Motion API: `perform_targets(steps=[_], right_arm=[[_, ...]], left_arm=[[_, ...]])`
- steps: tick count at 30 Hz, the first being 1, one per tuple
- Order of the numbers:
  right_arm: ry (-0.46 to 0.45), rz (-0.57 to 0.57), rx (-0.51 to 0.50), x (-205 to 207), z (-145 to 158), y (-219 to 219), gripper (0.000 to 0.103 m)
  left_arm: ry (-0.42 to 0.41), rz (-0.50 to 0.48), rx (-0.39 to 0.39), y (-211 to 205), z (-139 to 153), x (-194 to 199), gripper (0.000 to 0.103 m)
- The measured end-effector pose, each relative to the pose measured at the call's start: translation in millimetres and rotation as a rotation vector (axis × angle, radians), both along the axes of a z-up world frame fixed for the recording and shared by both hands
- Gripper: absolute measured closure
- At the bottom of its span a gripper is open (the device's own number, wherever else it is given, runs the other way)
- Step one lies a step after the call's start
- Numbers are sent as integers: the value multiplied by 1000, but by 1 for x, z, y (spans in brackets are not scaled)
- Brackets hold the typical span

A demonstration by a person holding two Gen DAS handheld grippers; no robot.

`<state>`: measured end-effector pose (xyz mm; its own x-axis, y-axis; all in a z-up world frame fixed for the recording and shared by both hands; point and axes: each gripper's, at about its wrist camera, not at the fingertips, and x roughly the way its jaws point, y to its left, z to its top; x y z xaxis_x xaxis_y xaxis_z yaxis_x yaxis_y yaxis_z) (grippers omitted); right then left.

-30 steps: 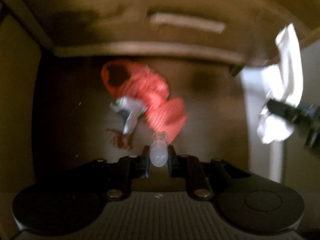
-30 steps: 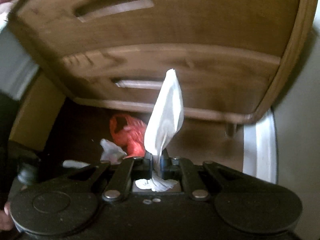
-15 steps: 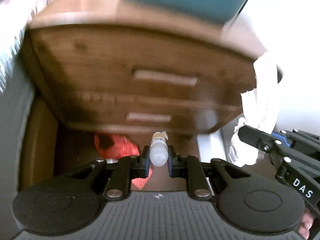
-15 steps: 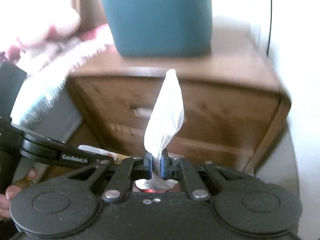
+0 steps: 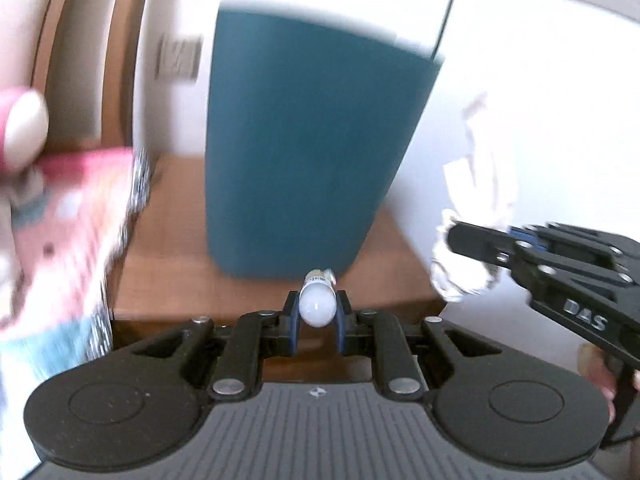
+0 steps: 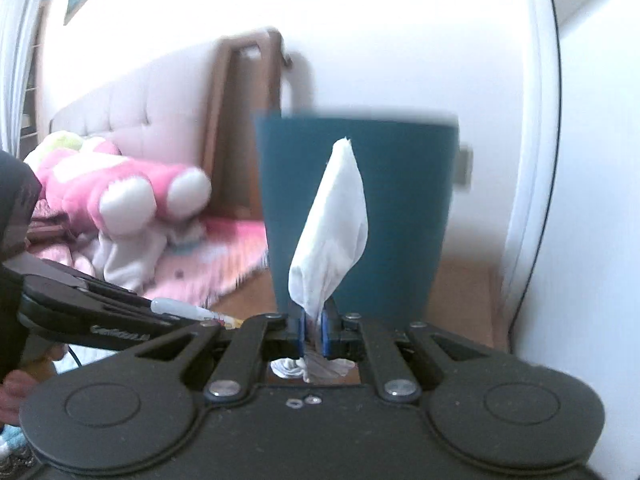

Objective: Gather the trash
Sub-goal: 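Lift both held items up and carry them over the teal bin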

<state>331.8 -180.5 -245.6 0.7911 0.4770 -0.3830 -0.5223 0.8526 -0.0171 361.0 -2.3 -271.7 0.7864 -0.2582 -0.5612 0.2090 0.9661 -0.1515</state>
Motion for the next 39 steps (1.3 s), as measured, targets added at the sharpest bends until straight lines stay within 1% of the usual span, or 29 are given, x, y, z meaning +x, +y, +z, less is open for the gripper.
perform_targets(steps=[2,6,8,9,12,15,17,18,19,22,25,31,34,36,39], right_arm=[[-34,18,3,2,20,3,96],[-82,11,13,11,50,3,96],[-105,-3,12,21,68,4,96],[-107,-8,14,28,71,10,96],[-126,-36,18,50,100,16,96],[-121,-63,7,78,123,25,96],[-105,-76,2,96,131,31,96],[-89,-87,7,103,133,32,96],[-72,-88,4,112,135,36,96],[-63,-114,-38,127,132,45,96],[-23,-140,-62,144,125,50,96],[65,-167,-144,166,97,55,96],[96,-189,-163,170,84,54,93],[134,-185,-155,174,79,51,89],[154,-187,-134,177,75,49,82]], left_arm=[[-53,-19,-3,0,21,-8,87],[-123,-43,-28,4,63,-11,87],[-143,-33,-20,2,82,-5,87],[-140,-28,-16,0,88,1,87],[-162,0,-18,-6,113,19,87],[-213,19,-67,-3,146,30,88],[-256,39,-71,-6,171,35,88],[-282,62,-59,-9,184,42,88],[-295,78,-49,-9,189,49,88],[-316,120,2,-19,209,76,88],[-280,156,50,-25,207,109,88],[-146,202,121,-27,167,171,88],[-92,221,142,-29,148,187,88],[-59,233,142,-26,138,195,88],[-38,235,149,-24,127,196,88]])
